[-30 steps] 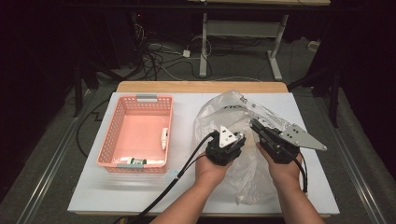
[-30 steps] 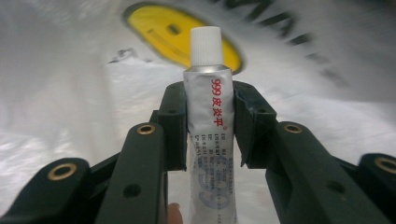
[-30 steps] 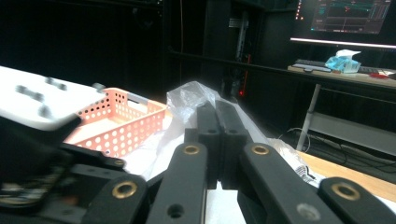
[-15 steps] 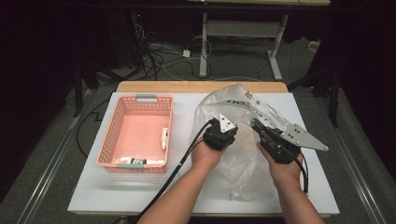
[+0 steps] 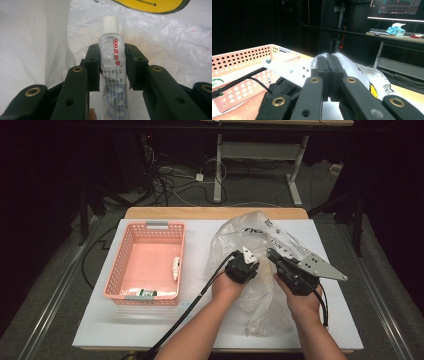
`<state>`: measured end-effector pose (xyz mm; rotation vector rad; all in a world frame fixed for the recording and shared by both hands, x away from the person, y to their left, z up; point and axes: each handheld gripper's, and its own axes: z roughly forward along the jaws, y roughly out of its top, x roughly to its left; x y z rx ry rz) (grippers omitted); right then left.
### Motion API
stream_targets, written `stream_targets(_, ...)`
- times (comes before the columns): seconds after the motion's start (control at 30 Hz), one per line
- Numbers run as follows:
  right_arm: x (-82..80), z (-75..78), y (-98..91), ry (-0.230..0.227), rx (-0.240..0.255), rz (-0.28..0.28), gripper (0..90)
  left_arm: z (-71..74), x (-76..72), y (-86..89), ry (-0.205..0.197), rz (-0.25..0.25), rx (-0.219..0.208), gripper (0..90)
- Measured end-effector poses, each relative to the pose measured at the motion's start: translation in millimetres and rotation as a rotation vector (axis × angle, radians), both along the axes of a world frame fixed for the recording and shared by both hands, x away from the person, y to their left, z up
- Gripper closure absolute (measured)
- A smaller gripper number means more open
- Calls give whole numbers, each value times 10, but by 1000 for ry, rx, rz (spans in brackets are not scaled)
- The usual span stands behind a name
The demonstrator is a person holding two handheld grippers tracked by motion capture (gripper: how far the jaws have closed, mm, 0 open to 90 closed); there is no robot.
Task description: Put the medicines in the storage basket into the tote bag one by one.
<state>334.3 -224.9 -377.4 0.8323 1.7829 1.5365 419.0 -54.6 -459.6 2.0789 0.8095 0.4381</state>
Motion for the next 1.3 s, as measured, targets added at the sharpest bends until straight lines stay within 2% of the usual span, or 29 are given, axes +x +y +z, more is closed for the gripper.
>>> stream_targets(0.23,39,-28,-55,14,10,-9,900,64,-110,41,16,-55,-45,556)
stream_targets(0.27,40,-29,-60,17,9,-10,900,76,-146,68,20,-59,-67,556)
stream_targets(0.4,41,-28,-64,19,15,-11,900,120,-257,185,38,-80,-112,534)
stream_targets(0.7,40,-23,-92,19,15,-12,900,197,-528,476,60,-122,-177,455)
stream_targets(0.9,37,-17,-109,20,16,-11,900,211,-709,643,53,-146,-168,380)
stream_targets(1.13,31,-17,-107,21,15,-10,900,258,-893,806,63,-169,-182,228)
stream_targets(1.3,28,-16,-108,20,13,-12,900,320,-1015,912,52,-165,-183,142)
